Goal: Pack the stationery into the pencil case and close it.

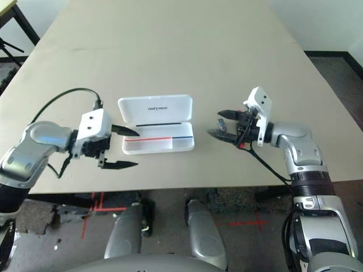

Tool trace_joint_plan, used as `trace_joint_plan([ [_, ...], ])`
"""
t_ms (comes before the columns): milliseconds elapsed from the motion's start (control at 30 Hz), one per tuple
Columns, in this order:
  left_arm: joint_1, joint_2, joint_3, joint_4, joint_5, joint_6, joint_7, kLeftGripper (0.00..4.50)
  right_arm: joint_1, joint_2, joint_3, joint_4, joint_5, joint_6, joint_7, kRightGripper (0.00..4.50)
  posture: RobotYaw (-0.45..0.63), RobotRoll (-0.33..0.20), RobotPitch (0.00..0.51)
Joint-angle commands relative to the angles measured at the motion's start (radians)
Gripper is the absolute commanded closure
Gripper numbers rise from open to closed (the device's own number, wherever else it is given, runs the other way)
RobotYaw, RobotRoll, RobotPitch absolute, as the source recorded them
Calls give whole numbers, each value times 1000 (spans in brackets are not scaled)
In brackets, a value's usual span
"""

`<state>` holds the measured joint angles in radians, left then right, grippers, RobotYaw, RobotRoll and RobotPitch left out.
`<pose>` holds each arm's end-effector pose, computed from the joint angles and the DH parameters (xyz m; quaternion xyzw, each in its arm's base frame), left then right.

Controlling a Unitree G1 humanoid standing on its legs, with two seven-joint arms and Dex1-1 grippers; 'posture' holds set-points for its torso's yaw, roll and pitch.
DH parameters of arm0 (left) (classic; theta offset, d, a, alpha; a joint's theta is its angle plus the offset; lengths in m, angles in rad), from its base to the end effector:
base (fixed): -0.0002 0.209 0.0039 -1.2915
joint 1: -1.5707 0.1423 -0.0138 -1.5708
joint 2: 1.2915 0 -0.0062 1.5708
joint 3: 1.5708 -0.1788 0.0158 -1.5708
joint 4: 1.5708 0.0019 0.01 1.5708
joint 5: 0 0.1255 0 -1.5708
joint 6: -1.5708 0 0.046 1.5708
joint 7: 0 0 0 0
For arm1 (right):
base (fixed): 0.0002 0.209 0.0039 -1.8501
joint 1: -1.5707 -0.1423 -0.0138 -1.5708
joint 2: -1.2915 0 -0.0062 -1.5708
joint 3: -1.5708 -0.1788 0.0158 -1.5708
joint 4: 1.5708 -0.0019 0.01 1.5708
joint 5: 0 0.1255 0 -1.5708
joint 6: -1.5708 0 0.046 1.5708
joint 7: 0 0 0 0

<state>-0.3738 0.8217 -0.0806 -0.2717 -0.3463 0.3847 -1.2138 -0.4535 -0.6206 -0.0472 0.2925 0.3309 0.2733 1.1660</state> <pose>0.2323 0.2269 0.1924 0.2623 0.0711 -0.6026 0.7503 0.2655 -0.2674 0.1360 -0.0796 0.0893 0.4859 0.8658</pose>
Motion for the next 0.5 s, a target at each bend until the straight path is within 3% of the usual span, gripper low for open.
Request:
trace_joint_plan([
  [33,24,16,53,-40,-49,38,20,33,6,-5,-15,-25,26,14,3,0,-65,0,176],
  [267,54,20,86,-88,-92,76,48,33,20,16,-74,-115,96,69,-83,0,-72,0,186],
  [500,45,12,70,-74,-88,67,62,33,15,59,-160,-211,90,210,-395,0,-98,0,196],
])
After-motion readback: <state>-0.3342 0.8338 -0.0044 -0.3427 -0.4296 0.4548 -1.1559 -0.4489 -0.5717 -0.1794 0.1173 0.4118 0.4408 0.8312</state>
